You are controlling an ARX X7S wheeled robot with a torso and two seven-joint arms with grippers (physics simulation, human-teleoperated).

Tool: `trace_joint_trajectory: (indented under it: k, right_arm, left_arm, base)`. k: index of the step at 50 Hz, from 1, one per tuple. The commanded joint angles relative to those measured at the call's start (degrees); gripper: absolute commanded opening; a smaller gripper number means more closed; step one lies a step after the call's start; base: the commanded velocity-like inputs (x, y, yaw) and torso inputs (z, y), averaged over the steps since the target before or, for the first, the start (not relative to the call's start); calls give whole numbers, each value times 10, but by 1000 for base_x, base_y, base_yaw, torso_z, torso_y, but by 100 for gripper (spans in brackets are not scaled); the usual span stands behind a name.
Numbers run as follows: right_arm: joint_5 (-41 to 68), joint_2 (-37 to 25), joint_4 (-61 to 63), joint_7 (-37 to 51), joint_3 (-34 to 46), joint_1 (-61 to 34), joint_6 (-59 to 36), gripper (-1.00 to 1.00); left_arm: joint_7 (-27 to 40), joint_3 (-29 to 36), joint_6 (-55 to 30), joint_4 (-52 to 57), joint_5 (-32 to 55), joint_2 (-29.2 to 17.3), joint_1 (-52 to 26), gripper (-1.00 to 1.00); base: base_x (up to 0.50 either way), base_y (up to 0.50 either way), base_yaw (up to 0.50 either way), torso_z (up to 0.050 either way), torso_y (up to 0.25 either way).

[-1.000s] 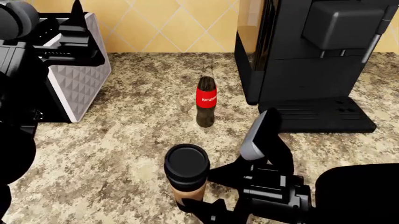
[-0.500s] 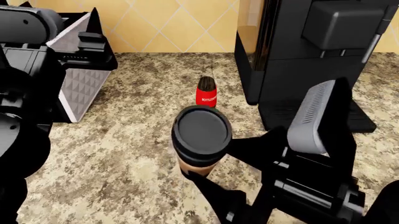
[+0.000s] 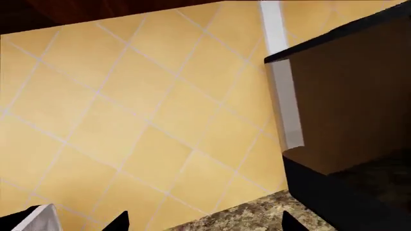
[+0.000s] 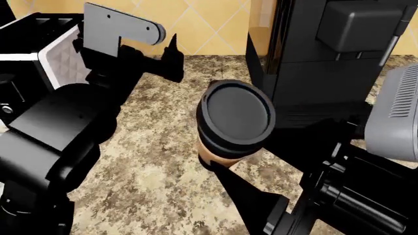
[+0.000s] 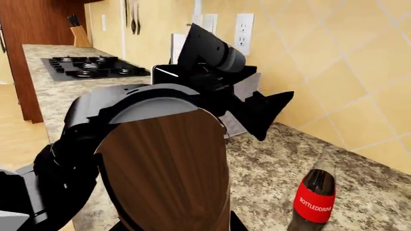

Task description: Move the drinks to the dining counter.

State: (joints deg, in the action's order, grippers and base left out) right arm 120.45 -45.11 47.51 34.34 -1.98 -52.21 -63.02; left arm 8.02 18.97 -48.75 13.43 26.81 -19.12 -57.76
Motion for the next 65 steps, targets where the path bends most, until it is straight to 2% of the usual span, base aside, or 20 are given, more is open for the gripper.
trace_joint_trajectory:
  k: [1, 5, 9, 19, 40, 65]
  right_arm:
    - [10, -15, 9, 5, -22, 2, 14, -100]
    - [11, -14, 9, 6, -18, 0, 15, -100]
    - [11, -13, 8, 5, -16, -3, 16, -100]
    - [10, -13, 7, 7, -11, -2, 17, -100]
    - [-3, -10, 1, -9, -19, 14, 12, -100]
    - [1, -14, 1, -4, -9, 14, 17, -100]
  left_arm:
    - [-45, 54, 2, -77, -5, 13, -26, 100]
    - [-88, 47, -41, -54, 47, -1, -22, 100]
    - [-98, 31, -42, -52, 67, -4, -19, 100]
    - [-127, 44, -20, -76, 61, -20, -9, 100]
    - [-163, 22, -13, -76, 96, -46, 13, 100]
    - [-231, 29, -19, -7, 153, -83, 46, 100]
  base:
    - [0, 0, 0, 0, 0]
    - [0, 0, 0, 0, 0]
    - [0, 0, 0, 0, 0]
    - [0, 0, 0, 0, 0]
    - [0, 0, 0, 0, 0]
    - [0, 0, 0, 0, 0]
